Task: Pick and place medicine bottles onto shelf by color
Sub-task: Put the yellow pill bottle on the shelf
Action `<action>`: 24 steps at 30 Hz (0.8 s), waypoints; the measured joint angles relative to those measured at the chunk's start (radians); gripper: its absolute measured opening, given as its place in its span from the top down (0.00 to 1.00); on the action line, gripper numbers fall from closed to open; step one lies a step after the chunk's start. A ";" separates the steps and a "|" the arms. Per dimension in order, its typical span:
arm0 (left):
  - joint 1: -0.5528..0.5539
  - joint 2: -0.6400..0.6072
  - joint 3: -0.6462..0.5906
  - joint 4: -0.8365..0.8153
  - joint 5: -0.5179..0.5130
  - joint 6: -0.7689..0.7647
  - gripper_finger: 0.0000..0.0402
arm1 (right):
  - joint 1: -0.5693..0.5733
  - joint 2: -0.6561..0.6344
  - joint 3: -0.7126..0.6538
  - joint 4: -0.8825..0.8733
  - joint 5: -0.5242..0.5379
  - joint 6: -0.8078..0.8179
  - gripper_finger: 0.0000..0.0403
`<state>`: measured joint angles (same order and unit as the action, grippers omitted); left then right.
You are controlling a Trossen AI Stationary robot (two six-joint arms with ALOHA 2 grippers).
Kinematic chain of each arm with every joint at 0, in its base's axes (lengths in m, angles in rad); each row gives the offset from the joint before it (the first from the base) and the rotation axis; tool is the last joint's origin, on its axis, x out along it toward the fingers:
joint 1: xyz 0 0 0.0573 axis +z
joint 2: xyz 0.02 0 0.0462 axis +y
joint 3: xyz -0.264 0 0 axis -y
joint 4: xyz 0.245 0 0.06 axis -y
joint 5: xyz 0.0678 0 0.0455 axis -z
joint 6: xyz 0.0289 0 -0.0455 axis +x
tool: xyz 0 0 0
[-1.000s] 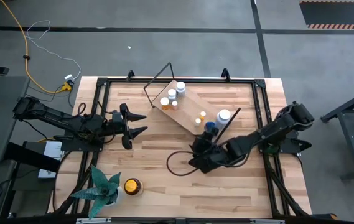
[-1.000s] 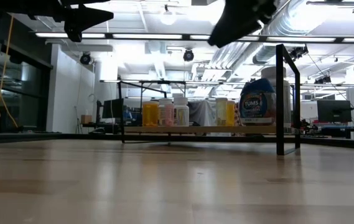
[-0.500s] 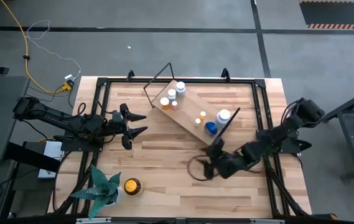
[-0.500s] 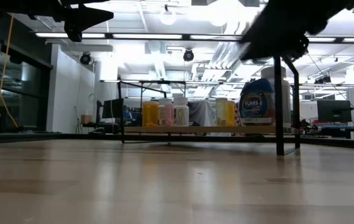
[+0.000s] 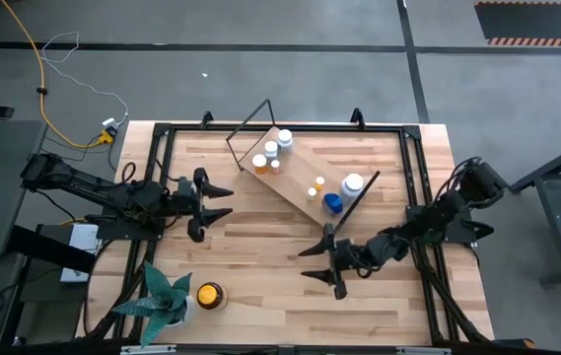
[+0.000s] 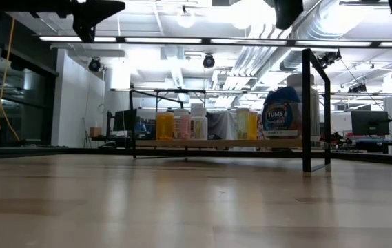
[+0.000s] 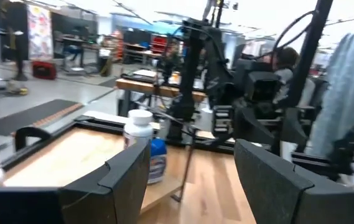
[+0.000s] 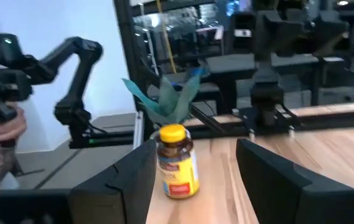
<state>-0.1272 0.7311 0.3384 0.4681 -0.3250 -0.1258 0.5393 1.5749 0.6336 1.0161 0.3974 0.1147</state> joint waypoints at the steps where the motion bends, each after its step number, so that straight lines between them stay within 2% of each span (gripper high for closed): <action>1: 0.000 0.000 0.003 -0.005 0.011 -0.012 0.45 | -0.003 0.000 0.007 -0.001 -0.013 -0.008 0.47; 5: -0.005 0.036 0.058 -0.101 0.089 -0.073 0.45 | -0.003 0.000 0.040 -0.052 -0.033 -0.043 0.47; 9: -0.065 0.144 0.177 -0.272 0.115 -0.099 0.45 | -0.003 0.000 0.054 -0.101 -0.033 -0.045 0.47; 19: -0.294 0.464 0.610 -1.018 0.150 -0.112 0.45 | -0.003 0.000 0.054 -0.141 -0.031 -0.045 0.47; 24: -0.393 0.562 0.765 -1.261 0.178 -0.205 0.45 | -0.003 0.000 0.054 -0.156 -0.030 -0.028 0.47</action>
<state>-0.5204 1.2931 1.1037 -0.7929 -0.1466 -0.3312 0.5365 1.5749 0.6880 0.8604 0.3672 0.0868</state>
